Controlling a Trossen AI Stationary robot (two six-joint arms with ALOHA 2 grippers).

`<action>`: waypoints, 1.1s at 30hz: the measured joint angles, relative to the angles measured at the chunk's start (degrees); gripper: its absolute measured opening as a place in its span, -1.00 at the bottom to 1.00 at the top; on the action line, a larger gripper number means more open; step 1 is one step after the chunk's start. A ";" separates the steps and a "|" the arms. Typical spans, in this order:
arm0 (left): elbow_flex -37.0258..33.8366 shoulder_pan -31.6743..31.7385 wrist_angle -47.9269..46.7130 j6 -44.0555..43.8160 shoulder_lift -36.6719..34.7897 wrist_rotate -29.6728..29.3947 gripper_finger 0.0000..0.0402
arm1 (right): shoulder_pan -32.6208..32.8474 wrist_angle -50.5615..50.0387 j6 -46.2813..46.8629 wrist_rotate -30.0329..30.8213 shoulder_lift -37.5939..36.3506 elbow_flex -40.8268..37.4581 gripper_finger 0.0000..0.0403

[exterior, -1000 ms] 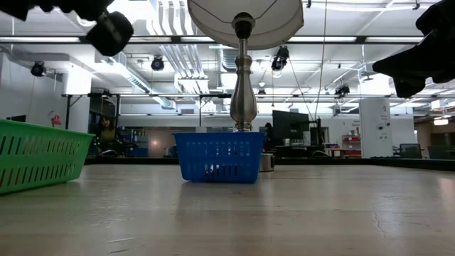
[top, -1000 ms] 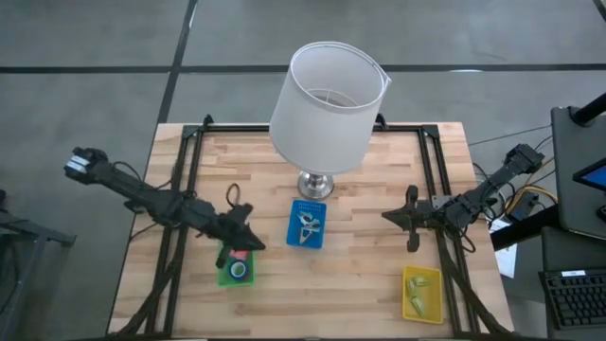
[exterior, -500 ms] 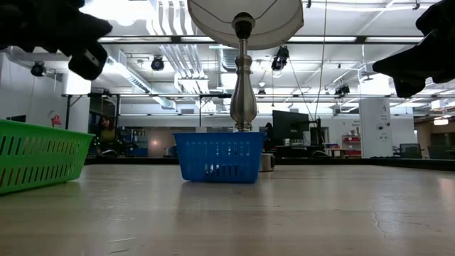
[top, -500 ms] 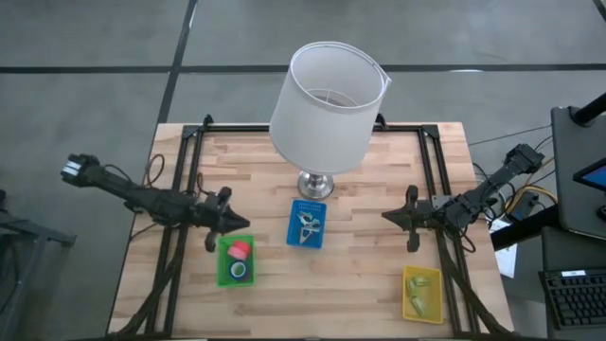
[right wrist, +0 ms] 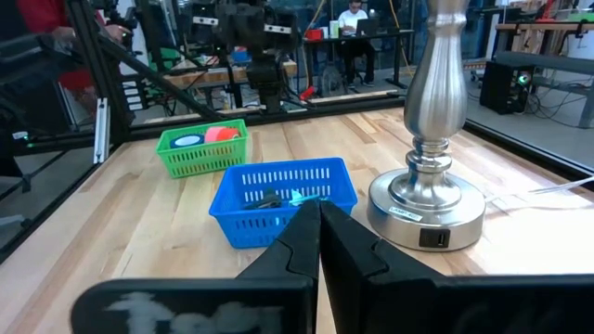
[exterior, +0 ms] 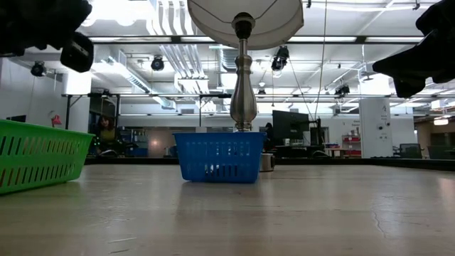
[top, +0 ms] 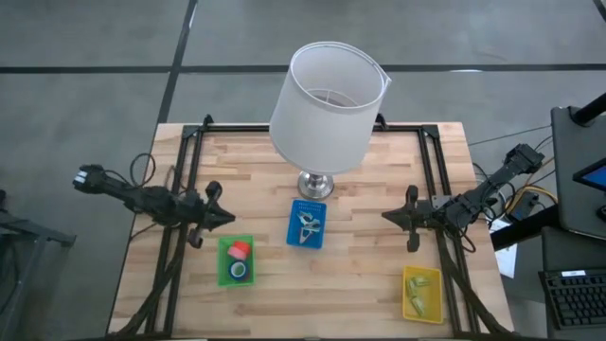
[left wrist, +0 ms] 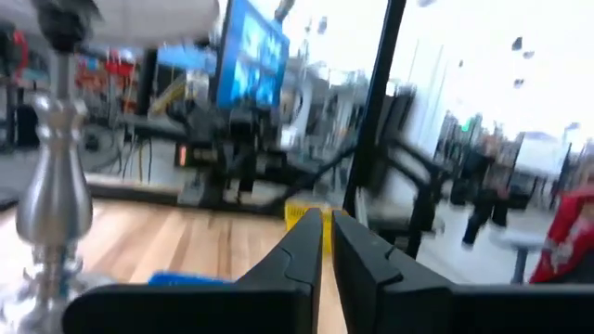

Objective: Pick and place Stapler, Stapler remover, tape
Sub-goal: Return to Home Position

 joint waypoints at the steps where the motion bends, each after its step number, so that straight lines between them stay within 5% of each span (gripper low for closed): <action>1: -0.78 0.00 0.90 0.01 -1.19 -0.20 -0.85 | 0.02 0.00 0.00 0.00 0.00 0.00 -0.96; 11: -2.90 0.01 -3.97 -0.76 -6.70 -10.30 -0.86 | 0.02 -0.02 0.00 0.01 0.00 0.00 -0.96; 33: -2.98 0.00 -6.38 -4.12 -6.25 -10.43 -0.85 | 0.01 0.00 -0.02 0.02 0.00 0.00 -0.96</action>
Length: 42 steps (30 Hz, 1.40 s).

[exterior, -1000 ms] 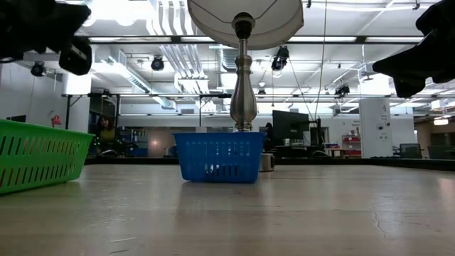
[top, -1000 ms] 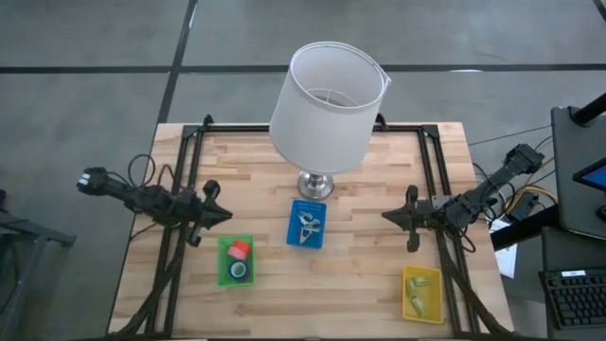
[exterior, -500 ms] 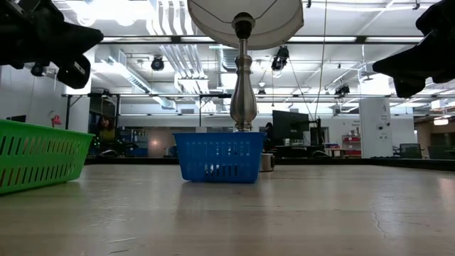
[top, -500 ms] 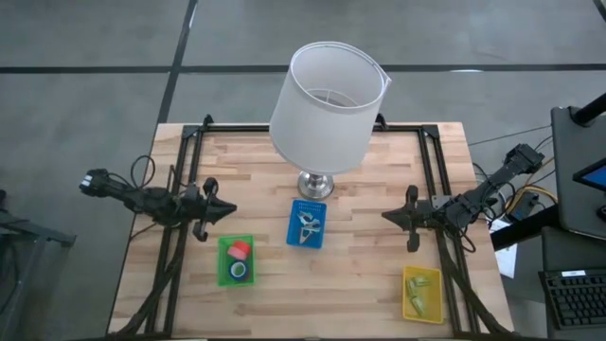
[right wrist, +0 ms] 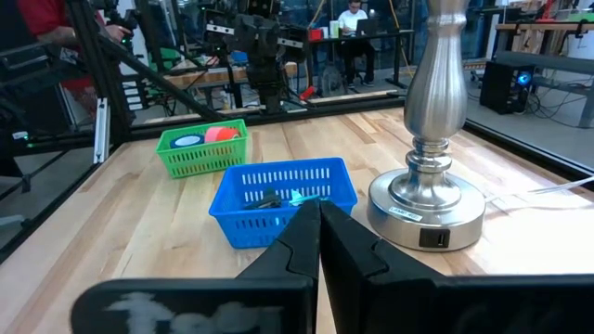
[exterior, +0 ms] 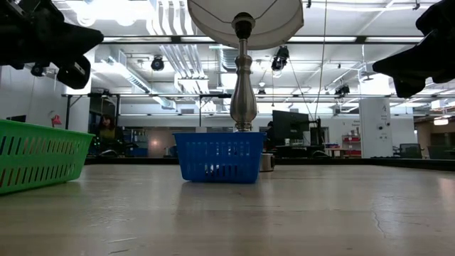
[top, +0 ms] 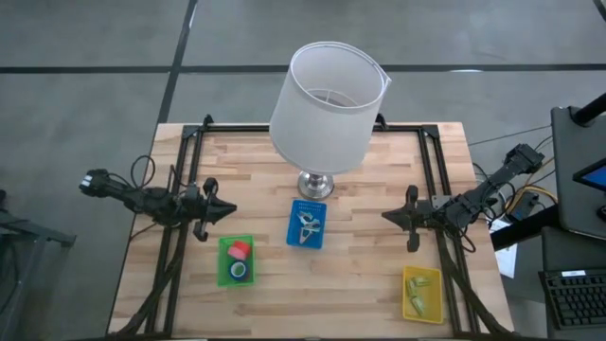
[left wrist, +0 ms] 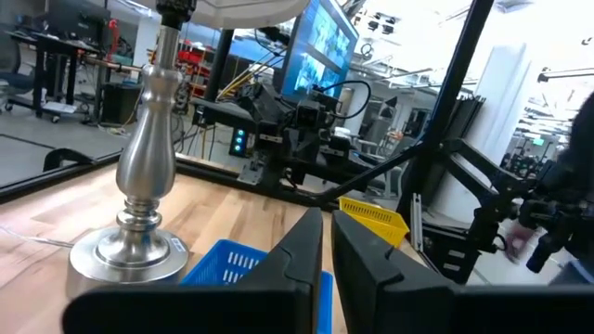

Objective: Pick and place Stapler, Stapler remover, tape
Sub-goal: Return to Home Position

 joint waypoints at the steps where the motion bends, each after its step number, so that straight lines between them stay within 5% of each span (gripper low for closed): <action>1: 0.00 0.00 0.00 0.00 0.00 0.00 -0.85 | 0.01 -0.01 0.02 0.00 0.00 0.00 -0.96; 19: -0.09 0.00 0.00 -0.02 0.02 0.00 -0.85 | 0.01 0.58 0.02 -0.02 0.00 0.00 -0.96; 22: -0.09 0.00 0.00 -0.02 0.02 0.00 -0.85 | -0.02 2.80 2.48 -4.44 -0.41 0.00 -0.96; 25: -0.09 0.00 0.00 -0.02 0.02 -0.02 -0.87 | -0.02 4.42 9.32 -25.85 -1.85 0.00 -0.96; 33: -0.11 0.00 -0.02 -0.02 0.04 -0.02 -0.88 | 0.01 5.29 18.98 -120.29 -3.01 0.02 -0.96; 34: -0.11 0.00 0.00 -0.02 0.04 0.00 -0.88 | 0.05 5.13 18.86 -129.87 -2.98 0.02 -0.96; 35: -0.11 0.00 0.00 -0.02 0.04 -0.01 -0.88 | 0.36 5.09 17.87 -132.82 -3.11 0.13 -0.96; 38: -0.11 0.02 -0.04 -0.03 0.06 -0.05 -0.88 | 0.84 4.76 18.19 -123.87 -4.42 0.33 -0.96; 42: -0.11 0.02 -0.11 -0.04 0.07 -0.04 -0.88 | 0.55 4.13 19.01 -98.16 -4.17 0.28 -0.96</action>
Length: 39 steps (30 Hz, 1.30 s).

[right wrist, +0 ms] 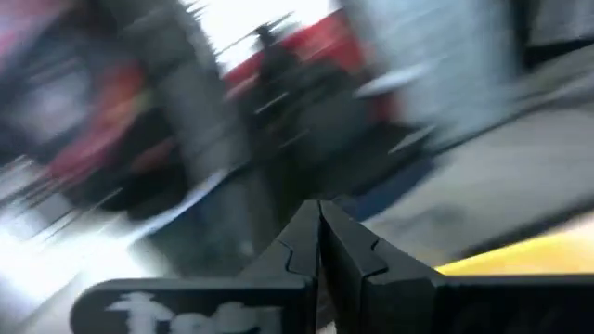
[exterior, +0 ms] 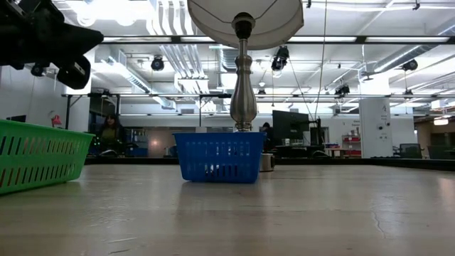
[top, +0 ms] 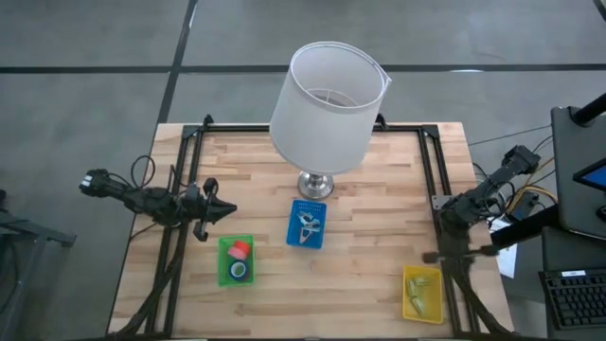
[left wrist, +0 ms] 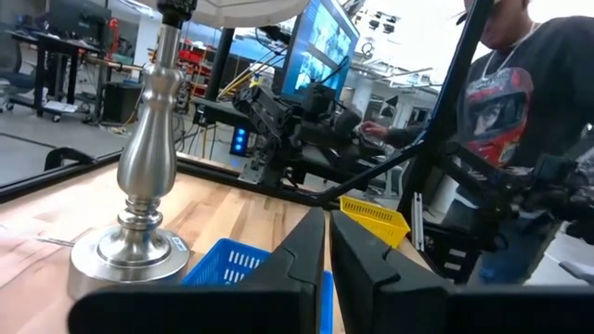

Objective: Pick and place Stapler, Stapler remover, tape
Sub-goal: Return to Home Position

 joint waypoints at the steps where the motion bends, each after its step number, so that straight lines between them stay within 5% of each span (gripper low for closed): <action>1: 0.00 0.00 -0.04 0.01 0.02 0.00 -0.88 | 0.00 0.10 0.00 6.24 0.14 0.00 -0.96; 10: 0.00 0.00 -0.09 0.00 0.02 0.00 -0.88 | 0.05 0.06 -0.11 56.92 1.25 0.00 -0.96; 19: 0.00 0.00 -0.13 0.00 0.02 0.01 -0.88 | 0.03 -0.33 -0.02 87.52 1.36 0.00 -0.96; 28: 0.00 0.00 -0.31 0.02 0.02 0.02 -0.88 | 0.05 -1.64 -15.30 101.37 1.54 0.00 -0.96; 39: 0.00 0.00 -0.31 0.02 0.02 0.02 -0.88 | 0.09 -13.18 -16.63 87.40 3.21 -0.24 -0.96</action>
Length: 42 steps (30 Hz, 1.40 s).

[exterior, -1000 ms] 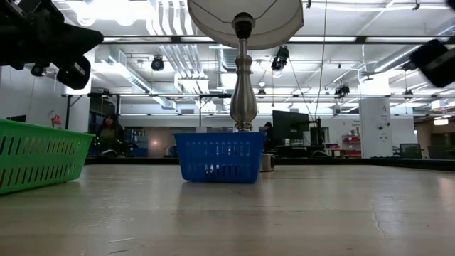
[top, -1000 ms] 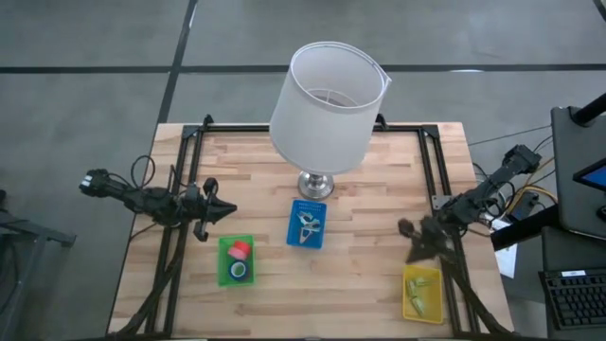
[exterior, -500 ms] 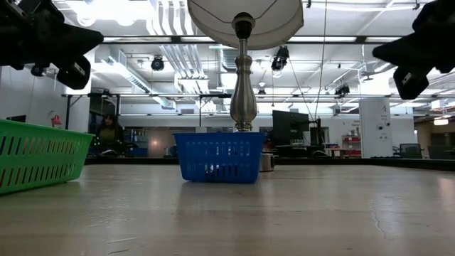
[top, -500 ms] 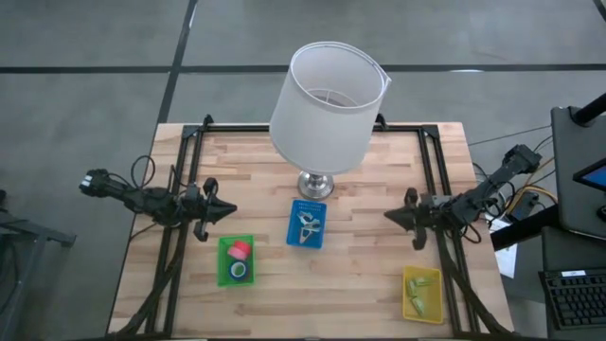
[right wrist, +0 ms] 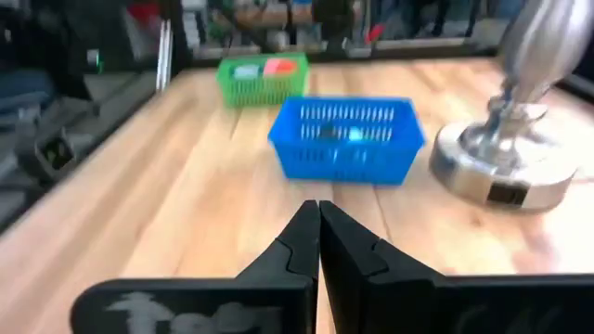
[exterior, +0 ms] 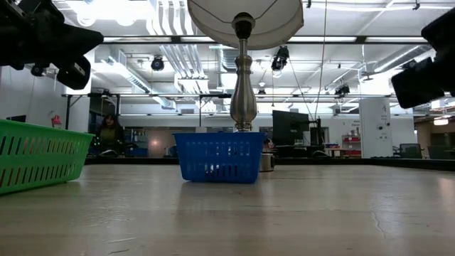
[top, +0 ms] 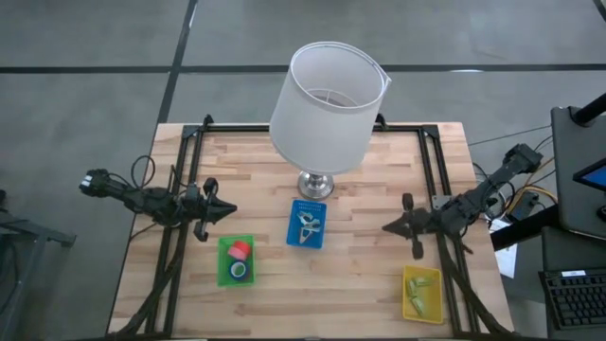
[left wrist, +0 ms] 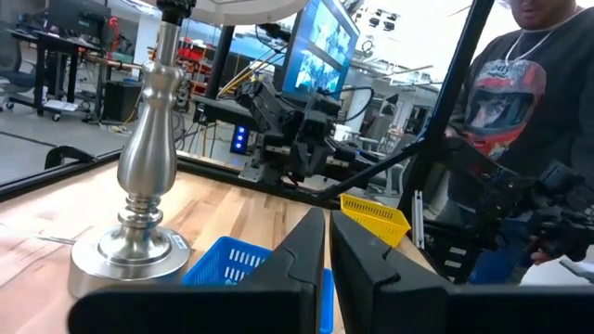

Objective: Pick and place Stapler, Stapler remover, tape
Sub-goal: Return to Home Position

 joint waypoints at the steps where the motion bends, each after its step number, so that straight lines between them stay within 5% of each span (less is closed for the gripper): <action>1: 0.00 0.00 0.00 0.00 0.00 0.00 -0.88 | 0.13 -0.47 -0.05 -0.53 -0.16 -0.07 -0.96; 4: 0.00 0.00 -0.01 0.00 -0.02 0.00 -0.88 | -1.96 -0.03 -4.33 -4.71 -4.50 -0.05 -0.96; 9: 0.00 -0.02 -0.55 0.00 0.06 -0.02 -0.88 | -15.12 -1.05 -11.58 -13.83 -19.78 -0.05 -0.96; 19: 0.00 -0.02 -2.75 0.00 0.85 -0.20 -0.88 | -25.50 -3.95 -10.50 -31.26 -19.82 -0.05 -0.96; 42: 0.00 -0.01 -3.13 -0.01 1.09 -0.21 -0.88 | -25.40 -3.94 -14.06 -32.02 -17.04 -0.05 -0.96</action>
